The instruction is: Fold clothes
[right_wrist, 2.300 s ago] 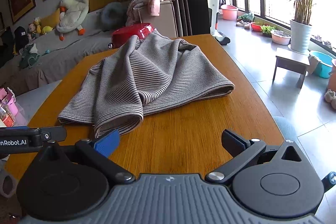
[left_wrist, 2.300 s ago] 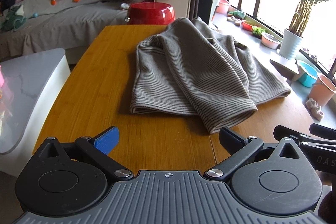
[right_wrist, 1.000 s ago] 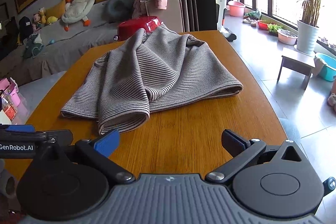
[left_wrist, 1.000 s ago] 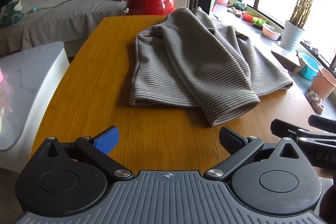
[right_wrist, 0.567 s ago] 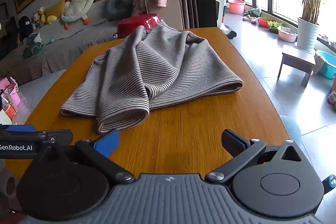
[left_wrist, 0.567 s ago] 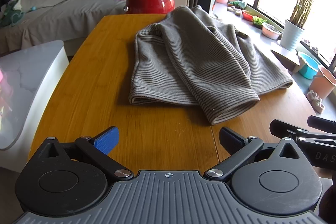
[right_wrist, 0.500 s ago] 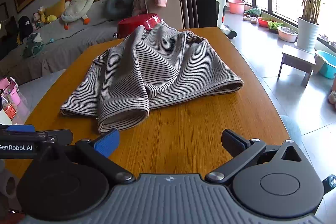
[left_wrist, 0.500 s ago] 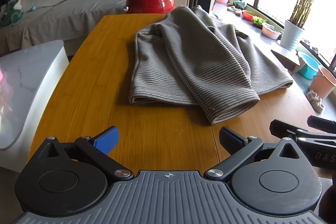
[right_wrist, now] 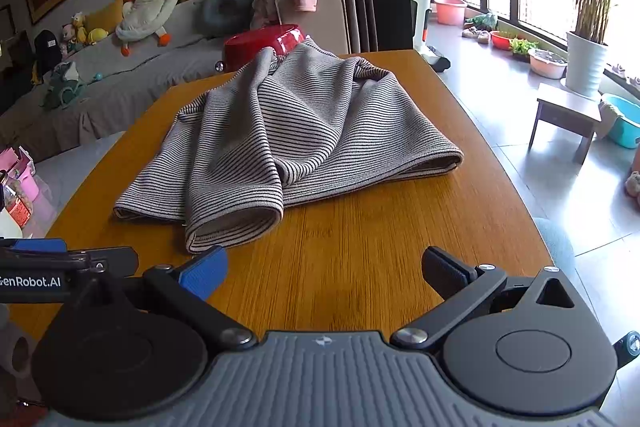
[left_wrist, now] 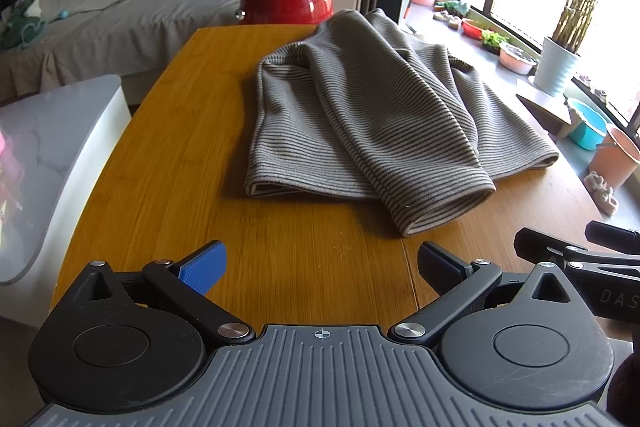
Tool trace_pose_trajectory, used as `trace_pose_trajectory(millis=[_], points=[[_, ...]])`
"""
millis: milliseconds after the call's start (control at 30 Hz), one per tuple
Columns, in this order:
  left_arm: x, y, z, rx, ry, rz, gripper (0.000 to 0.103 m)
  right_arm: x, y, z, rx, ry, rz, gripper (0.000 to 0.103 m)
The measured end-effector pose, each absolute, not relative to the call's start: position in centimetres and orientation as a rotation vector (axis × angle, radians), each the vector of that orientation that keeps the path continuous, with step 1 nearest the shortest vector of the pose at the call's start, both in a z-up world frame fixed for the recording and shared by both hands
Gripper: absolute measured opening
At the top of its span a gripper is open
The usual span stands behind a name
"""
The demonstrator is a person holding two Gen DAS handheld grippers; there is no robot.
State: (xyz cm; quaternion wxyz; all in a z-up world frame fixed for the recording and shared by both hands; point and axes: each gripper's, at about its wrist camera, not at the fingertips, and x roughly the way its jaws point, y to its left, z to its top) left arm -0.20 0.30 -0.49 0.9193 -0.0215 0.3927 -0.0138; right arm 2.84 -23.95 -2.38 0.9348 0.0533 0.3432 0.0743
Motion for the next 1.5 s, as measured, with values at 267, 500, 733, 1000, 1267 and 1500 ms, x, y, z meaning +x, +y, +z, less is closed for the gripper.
trace_pose_trajectory(millis=[267, 500, 733, 1000, 1267, 1500], points=[[0.1, 0.5, -0.4, -0.049, 0.808, -0.023, 0.103, 3.0, -24.0, -2.4, 0.109, 0.703, 0.153, 0.103], [0.5, 0.8, -0.3, -0.05, 0.806, -0.022, 0.103, 3.4, -24.1, -2.5, 0.107, 0.713, 0.154, 0.103], [3.0, 1.9, 0.7, -0.088, 0.776, -0.075, 0.103, 6.3, -25.7, -1.1, 0.151, 0.716, 0.257, 0.103], [7.4, 1.7, 1.2, -0.08, 0.735, -0.199, 0.103, 13.6, -28.3, -0.6, 0.363, 0.681, 0.386, 0.103], [14.2, 1.8, -0.5, -0.168, 0.765, -0.263, 0.103, 18.9, -27.6, -3.4, 0.384, 0.735, 0.382, 0.103], [16.5, 1.9, -4.0, -0.16, 0.791, -0.255, 0.103, 20.1, -27.0, -5.0, 0.389, 0.723, 0.339, 0.103]])
